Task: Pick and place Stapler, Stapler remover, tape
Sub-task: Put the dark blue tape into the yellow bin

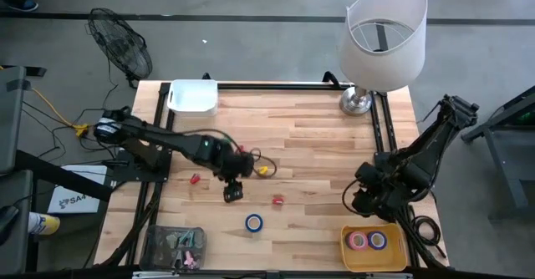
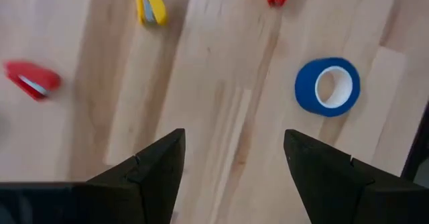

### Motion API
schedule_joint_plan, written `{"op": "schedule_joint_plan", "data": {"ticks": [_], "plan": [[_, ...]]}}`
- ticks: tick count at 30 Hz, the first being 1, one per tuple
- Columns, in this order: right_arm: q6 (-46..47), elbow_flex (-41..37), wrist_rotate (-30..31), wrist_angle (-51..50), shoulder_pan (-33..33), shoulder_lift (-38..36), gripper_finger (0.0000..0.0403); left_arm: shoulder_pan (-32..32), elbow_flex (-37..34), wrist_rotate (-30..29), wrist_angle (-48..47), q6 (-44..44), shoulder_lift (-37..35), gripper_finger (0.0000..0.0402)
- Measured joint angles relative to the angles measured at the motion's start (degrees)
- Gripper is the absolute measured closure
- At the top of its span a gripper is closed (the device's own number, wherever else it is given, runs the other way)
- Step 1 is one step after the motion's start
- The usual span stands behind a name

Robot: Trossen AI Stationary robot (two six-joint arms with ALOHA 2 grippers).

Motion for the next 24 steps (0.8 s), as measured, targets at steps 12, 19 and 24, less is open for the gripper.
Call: {"op": "schedule_joint_plan", "data": {"ticks": [12, 19, 24], "plan": [[-12.77, -0.01, -0.36, -0.15, -2.18, 0.0, 0.0222, -7.66, 0.02, -1.64, 8.18, -22.29, 10.01, 0.0151], [-16.92, 0.0, -0.44, -0.29, -1.74, 0.0, 0.0222, -7.89, -0.02, 2.19, 14.49, -28.43, 15.87, 0.0151], [-20.86, 0.0, -0.67, -0.31, -1.63, 0.0, 0.0222, -7.89, -0.02, 4.53, 17.14, -31.91, 18.54, 0.0151]]}}
